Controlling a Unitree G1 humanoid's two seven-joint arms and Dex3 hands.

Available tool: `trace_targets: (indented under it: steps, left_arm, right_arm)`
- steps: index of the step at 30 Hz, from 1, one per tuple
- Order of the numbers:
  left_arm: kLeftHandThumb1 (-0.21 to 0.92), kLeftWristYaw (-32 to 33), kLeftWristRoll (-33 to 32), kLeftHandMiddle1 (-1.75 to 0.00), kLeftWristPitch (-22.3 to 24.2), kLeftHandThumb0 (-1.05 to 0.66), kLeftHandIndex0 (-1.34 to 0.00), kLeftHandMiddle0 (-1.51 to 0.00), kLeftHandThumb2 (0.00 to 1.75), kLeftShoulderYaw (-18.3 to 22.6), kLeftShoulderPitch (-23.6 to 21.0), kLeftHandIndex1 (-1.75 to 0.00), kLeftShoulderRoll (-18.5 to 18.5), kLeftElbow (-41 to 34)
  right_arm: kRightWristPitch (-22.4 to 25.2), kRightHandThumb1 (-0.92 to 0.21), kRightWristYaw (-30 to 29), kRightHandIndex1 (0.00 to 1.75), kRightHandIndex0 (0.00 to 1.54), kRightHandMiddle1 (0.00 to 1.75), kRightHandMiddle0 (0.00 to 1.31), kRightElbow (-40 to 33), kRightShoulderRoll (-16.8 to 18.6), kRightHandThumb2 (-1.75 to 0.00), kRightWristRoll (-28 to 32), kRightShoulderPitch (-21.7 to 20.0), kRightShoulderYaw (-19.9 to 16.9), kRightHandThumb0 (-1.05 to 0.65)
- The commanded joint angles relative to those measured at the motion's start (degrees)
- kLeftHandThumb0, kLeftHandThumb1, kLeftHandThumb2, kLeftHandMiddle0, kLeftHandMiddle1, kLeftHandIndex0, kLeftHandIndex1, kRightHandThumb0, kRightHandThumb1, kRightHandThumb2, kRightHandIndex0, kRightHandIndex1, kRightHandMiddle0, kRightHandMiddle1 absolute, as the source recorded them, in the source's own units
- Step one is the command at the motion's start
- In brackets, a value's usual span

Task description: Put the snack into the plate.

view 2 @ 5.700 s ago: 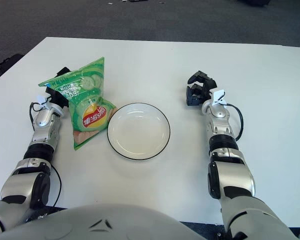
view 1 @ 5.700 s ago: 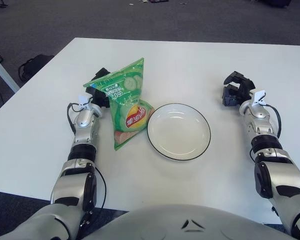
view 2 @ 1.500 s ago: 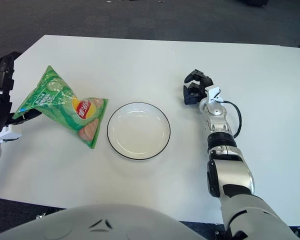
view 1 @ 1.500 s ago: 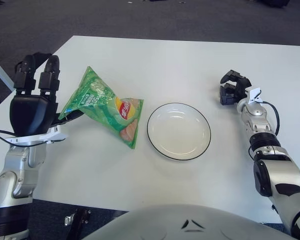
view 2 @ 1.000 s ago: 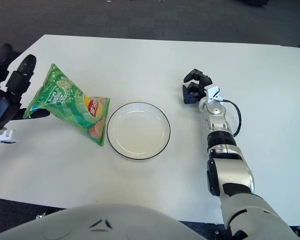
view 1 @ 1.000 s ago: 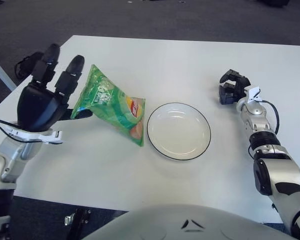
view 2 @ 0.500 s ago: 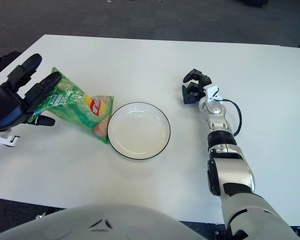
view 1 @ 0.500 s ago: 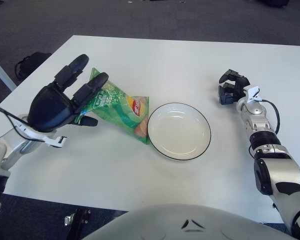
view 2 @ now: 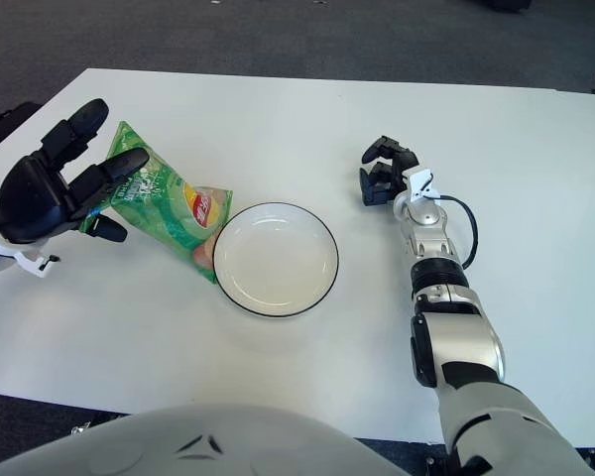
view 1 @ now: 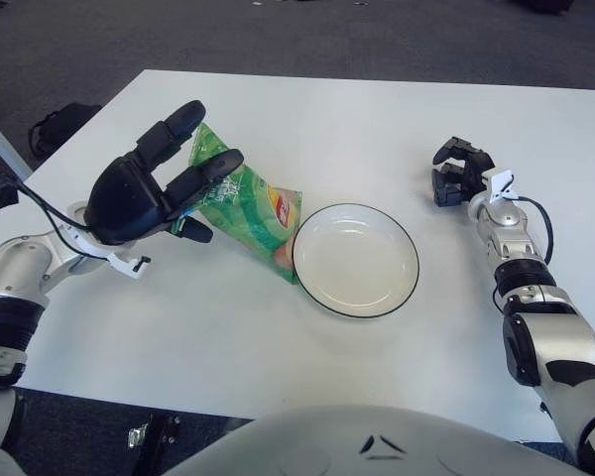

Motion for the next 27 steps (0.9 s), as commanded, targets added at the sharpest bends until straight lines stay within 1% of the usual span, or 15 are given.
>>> trace_targets:
  steps: [1,4,10,13,15,17,18,20,21,22,24,26,27]
  left_arm:
    - [0.92,2.3,1.8,-0.02,0.4,-0.82,0.0,-0.04,0.6,-3.2,-2.2,-0.54,0.5,1.7]
    - [0.92,3.0,2.0,-0.05,-0.6,-0.81,0.0,-0.08,0.54,-5.7,-4.1,-0.71,0.4,3.3]
    - [0.9,3.9,2.8,-0.07,-0.4,-0.81,0.0,-0.12,0.5,-9.4,-6.7,-0.86,0.8,5.0]
    - [0.9,3.7,3.5,-0.08,0.3,-0.81,0.0,-0.12,0.49,-10.7,-7.7,-0.87,1.1,5.1]
    - [0.91,3.4,3.9,-0.08,0.9,-0.82,0.0,-0.11,0.49,-11.3,-8.2,-0.84,1.4,5.0]
    - [0.91,3.6,4.6,-0.08,1.6,-0.82,0.0,-0.11,0.49,-12.4,-9.2,-0.82,0.9,5.8]
    - [0.91,4.6,5.6,-0.08,2.5,-0.82,0.0,-0.11,0.49,-13.7,-10.3,-0.83,-0.2,7.7]
    - [0.9,6.7,7.0,-0.11,3.8,-0.8,0.0,-0.15,0.48,-15.8,-11.7,-0.88,-1.7,10.8]
    - [0.86,7.6,7.4,-0.18,4.3,-0.79,0.0,-0.18,0.51,-16.7,-12.2,-0.93,-2.1,12.0]
    - [0.85,8.3,7.6,-0.23,4.6,-0.79,0.0,-0.17,0.53,-17.3,-12.6,-0.95,-2.3,12.8]
    - [0.8,9.4,7.6,-0.45,5.0,-0.77,0.0,-0.17,0.58,-18.4,-13.2,-1.02,-2.3,13.7]
    - [0.77,9.5,6.8,-0.55,4.5,-0.75,0.0,-0.19,0.61,-19.4,-13.9,-1.06,-2.7,14.7]
    - [0.74,9.5,6.3,-0.64,4.1,-0.73,0.0,-0.21,0.65,-19.8,-14.1,-1.13,-2.8,15.1]
  right_arm:
    - [3.2,-0.11,0.8,1.73,0.77,1.75,0.53,3.1,1.1,-1.57,-2.2,3.9,1.4,-0.01]
    - [3.1,-0.11,0.6,1.73,0.78,1.75,0.53,3.2,1.0,-1.57,-2.6,3.8,1.7,-0.01]
    - [2.8,-0.1,0.3,1.72,0.78,1.75,0.54,3.0,0.9,-1.57,-3.7,3.9,2.0,-0.01]
    - [2.9,-0.09,0.3,1.73,0.79,1.75,0.54,2.8,0.9,-1.58,-3.8,4.0,2.1,-0.01]
    - [3.0,-0.09,0.3,1.73,0.79,1.75,0.54,2.7,0.9,-1.58,-3.8,4.0,2.1,-0.01]
    - [3.2,-0.09,0.2,1.74,0.79,1.75,0.54,2.5,1.0,-1.58,-3.7,4.0,2.2,-0.01]
    - [3.3,-0.09,0.3,1.74,0.79,1.75,0.54,2.3,1.0,-1.58,-3.7,4.1,2.2,-0.01]
    - [3.4,-0.09,0.3,1.74,0.79,1.75,0.54,2.0,1.0,-1.58,-3.7,4.2,2.2,-0.01]
    - [3.4,-0.09,0.3,1.74,0.79,1.75,0.54,1.8,1.0,-1.58,-3.7,4.3,2.2,-0.01]
    - [3.4,-0.09,0.3,1.74,0.79,1.75,0.54,1.7,1.0,-1.59,-3.7,4.3,2.2,-0.01]
    - [3.5,-0.09,0.3,1.74,0.79,1.75,0.54,1.4,1.0,-1.59,-3.7,4.5,2.3,-0.01]
    - [3.5,-0.09,0.2,1.74,0.79,1.75,0.55,1.1,0.9,-1.59,-4.0,4.6,2.4,-0.01]
    - [3.5,-0.09,0.1,1.74,0.79,1.75,0.55,1.0,0.8,-1.59,-4.1,4.7,2.5,-0.01]
